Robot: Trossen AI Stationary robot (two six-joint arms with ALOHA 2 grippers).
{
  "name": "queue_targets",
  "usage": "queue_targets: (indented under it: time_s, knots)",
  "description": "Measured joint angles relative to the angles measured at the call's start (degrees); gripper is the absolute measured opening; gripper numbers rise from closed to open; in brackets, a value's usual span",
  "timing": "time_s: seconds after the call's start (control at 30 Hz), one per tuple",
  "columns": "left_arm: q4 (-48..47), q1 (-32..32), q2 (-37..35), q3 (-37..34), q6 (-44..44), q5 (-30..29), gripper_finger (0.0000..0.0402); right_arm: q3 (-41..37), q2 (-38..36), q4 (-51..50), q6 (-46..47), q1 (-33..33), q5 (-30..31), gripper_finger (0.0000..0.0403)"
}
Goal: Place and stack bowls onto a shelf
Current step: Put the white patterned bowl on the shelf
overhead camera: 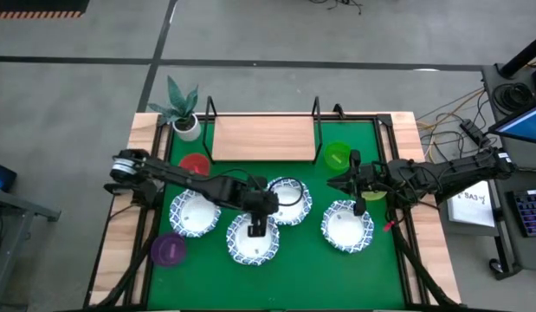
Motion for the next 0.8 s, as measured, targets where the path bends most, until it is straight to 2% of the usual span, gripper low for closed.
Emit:
queue_targets:
  time_s: [0.13, 0.3, 0.47, 0.63, 0.8]
  knots:
    - [3.5, 0.2, 0.3, 0.0, -0.5, 0.6, 0.0048, 0.0, 0.0, -0.1, -0.1, 0.0, 0.0, 0.0034]
    - [7.7, 0.2, 0.3, 0.0, -1.6, 0.5, 0.0121, 0.0, 0.0, -0.8, -0.2, 0.0, 0.0, 0.0034]
    - [16.6, -0.4, 0.7, -0.9, -3.1, 0.5, 0.0178, 0.0, 0.0, -0.8, -0.2, 0.0, 0.0, 0.0034]
    - [23.1, -1.2, 3.1, -0.9, -3.7, 0.5, 0.0191, 0.0, 0.0, -0.9, -0.2, 0.0, 0.0, 0.0034]
    - [23.0, -1.5, 5.9, -0.9, -4.9, -0.2, 0.0186, 0.0, 0.0, -1.1, -0.2, 0.0, 0.0, 0.0034]
